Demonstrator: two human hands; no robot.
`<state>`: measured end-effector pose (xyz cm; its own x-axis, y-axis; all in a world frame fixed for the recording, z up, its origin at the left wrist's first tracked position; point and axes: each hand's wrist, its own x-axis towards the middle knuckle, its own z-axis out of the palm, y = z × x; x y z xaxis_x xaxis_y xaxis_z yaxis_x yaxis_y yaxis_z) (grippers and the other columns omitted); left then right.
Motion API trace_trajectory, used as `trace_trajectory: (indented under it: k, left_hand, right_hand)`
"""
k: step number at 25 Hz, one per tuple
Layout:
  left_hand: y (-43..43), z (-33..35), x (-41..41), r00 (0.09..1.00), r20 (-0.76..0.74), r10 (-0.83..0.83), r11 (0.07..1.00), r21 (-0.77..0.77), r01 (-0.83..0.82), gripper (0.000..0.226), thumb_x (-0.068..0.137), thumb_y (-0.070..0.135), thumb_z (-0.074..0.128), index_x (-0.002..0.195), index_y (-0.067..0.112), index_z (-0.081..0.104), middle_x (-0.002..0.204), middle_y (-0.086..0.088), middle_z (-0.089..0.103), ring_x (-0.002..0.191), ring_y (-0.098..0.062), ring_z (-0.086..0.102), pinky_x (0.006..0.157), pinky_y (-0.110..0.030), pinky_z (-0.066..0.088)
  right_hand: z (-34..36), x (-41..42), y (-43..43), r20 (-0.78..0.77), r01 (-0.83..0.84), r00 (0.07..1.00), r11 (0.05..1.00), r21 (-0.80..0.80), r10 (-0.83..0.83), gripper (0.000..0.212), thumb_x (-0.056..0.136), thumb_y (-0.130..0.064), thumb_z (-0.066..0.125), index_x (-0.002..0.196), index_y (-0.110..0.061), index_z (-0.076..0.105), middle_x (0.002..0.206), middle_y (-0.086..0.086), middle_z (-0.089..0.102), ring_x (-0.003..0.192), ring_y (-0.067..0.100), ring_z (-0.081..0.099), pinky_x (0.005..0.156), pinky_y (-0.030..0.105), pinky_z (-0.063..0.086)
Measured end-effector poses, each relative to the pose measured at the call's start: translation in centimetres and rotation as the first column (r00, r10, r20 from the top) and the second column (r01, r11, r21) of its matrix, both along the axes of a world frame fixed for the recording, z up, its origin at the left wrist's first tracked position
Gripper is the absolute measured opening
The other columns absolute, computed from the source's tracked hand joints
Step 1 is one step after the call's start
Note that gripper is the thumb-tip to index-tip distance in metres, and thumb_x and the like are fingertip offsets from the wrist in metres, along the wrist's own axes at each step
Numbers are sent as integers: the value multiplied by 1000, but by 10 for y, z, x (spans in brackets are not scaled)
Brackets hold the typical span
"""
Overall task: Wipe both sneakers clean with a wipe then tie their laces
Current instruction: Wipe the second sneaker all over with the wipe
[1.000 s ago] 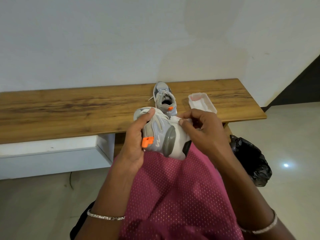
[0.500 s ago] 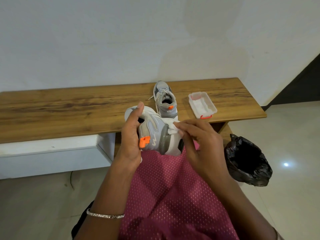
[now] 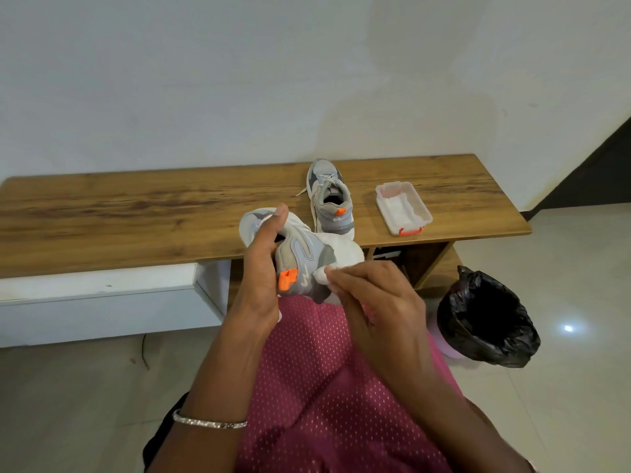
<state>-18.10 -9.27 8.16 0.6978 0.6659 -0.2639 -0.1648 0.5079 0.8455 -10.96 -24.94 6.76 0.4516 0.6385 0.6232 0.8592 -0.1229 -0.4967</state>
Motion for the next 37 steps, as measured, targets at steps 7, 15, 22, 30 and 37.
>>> trace_trajectory:
  k: [7,15,22,30,37]
  left_hand:
    - [-18,-1,6,999,-49,14,978,207,-3,86,65,74,77,114,5,66,115,-32,64,112,-44,64,105,-60,47]
    - [-8,-2,3,999,41,33,995,92,-37,98,65,72,80,126,0,55,110,-25,59,107,-39,59,99,-56,48]
    - [-14,3,0,995,19,-95,986,139,92,68,82,53,66,124,-1,64,101,-15,72,91,-25,69,83,-39,55]
    - [-19,14,-2,975,-141,-171,946,252,203,72,87,64,46,121,5,70,110,-18,75,101,-26,72,84,-34,57]
    - [-15,14,1,918,-193,-347,890,241,387,99,84,87,17,133,14,63,115,-9,75,110,-20,70,99,-38,50]
  right_hand:
    - [20,32,40,-157,-13,988,999,-48,6,16,88,-7,70,102,-13,77,95,0,74,88,14,65,76,40,55]
    - [11,-2,13,-27,-23,999,999,-44,22,19,93,-18,64,109,-14,74,102,-4,72,95,11,59,80,19,45]
    - [9,14,29,-38,23,999,991,131,-18,19,89,-7,68,107,-10,75,102,0,72,96,16,65,80,34,54]
    - [20,55,39,-86,-13,996,987,162,27,16,89,-9,72,104,-11,75,98,1,74,94,10,65,82,22,53]
    - [13,58,39,-105,-45,993,988,144,61,17,88,-10,73,105,-11,75,100,1,74,95,10,66,82,23,53]
